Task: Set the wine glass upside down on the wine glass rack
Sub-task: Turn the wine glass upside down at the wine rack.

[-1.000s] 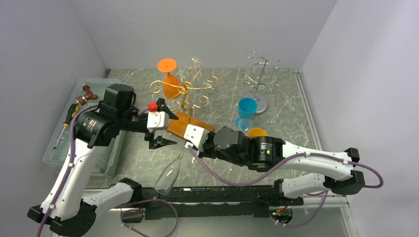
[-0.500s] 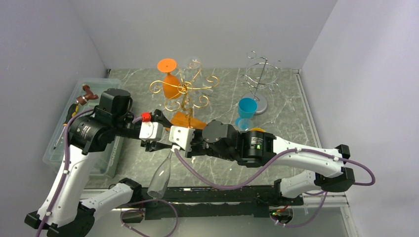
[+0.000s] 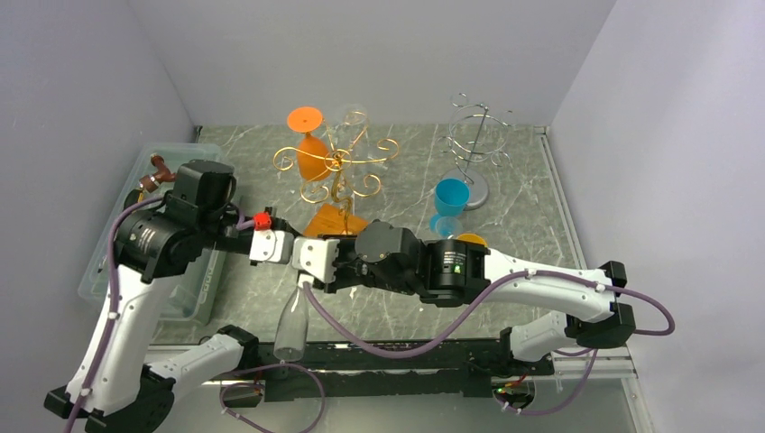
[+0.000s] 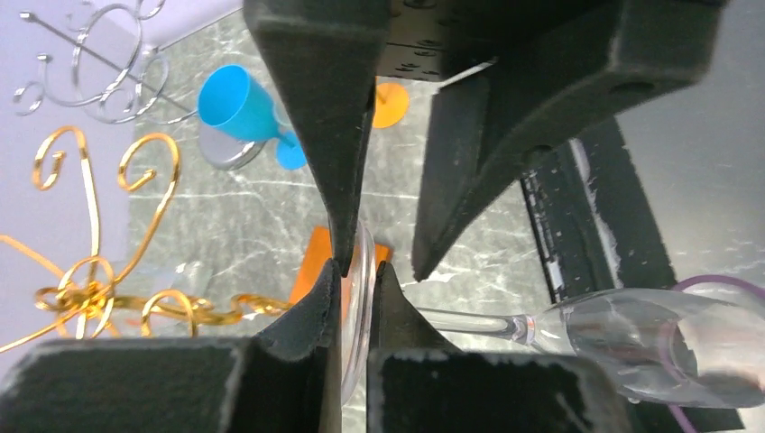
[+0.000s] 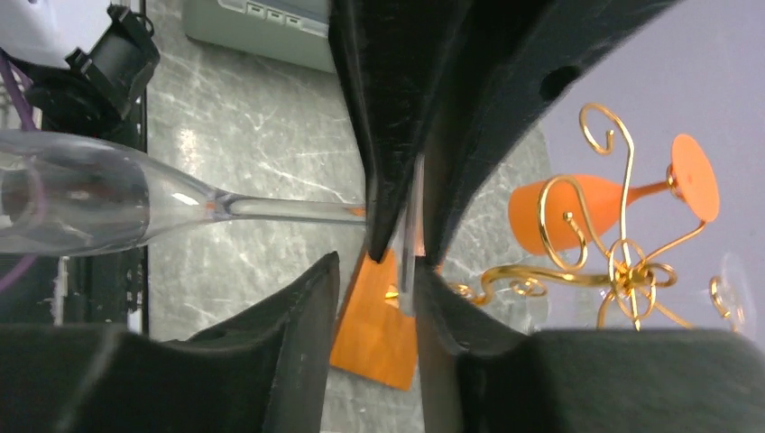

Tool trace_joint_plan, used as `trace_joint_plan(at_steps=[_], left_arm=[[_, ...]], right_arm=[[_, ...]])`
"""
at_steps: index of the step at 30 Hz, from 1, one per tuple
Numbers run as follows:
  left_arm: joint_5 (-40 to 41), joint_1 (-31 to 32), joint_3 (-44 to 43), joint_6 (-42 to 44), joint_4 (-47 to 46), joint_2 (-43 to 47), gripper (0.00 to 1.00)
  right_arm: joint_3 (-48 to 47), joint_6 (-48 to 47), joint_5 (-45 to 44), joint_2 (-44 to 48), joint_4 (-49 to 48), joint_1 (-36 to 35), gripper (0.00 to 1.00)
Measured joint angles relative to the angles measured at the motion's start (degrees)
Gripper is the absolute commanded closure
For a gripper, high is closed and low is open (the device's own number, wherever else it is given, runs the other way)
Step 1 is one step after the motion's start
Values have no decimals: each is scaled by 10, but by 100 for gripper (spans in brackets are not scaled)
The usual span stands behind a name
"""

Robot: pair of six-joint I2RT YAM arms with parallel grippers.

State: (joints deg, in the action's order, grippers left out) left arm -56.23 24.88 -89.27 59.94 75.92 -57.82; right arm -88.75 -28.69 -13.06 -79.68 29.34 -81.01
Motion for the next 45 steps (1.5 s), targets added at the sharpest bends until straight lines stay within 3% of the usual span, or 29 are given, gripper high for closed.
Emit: trace_joint_plan(at_steps=[6,9,19,27,37,41,45], left_arm=[[56,0,22,32,-51,60,100],[80,2,29,52,-59,96,100],[126,1,68,105,-173,186,100],[125,1,94,125,-261,201,100],[110,0,94,120,-285,202,100],[101,0,97,111,-288,203,100],[92,0,108,102,-296,205,100]], right_arm=[[22,44,-20,0,-57,-14,5],[59,94,-49,32,-85,-2,0],[215,275,-23,197,-187,4,0],[271,337,28,113,-292,4,0],[333,322,-5,50,-469,9,1],[340,321,-4,30,-523,16,14],[351,320,2,20,-556,23,41]])
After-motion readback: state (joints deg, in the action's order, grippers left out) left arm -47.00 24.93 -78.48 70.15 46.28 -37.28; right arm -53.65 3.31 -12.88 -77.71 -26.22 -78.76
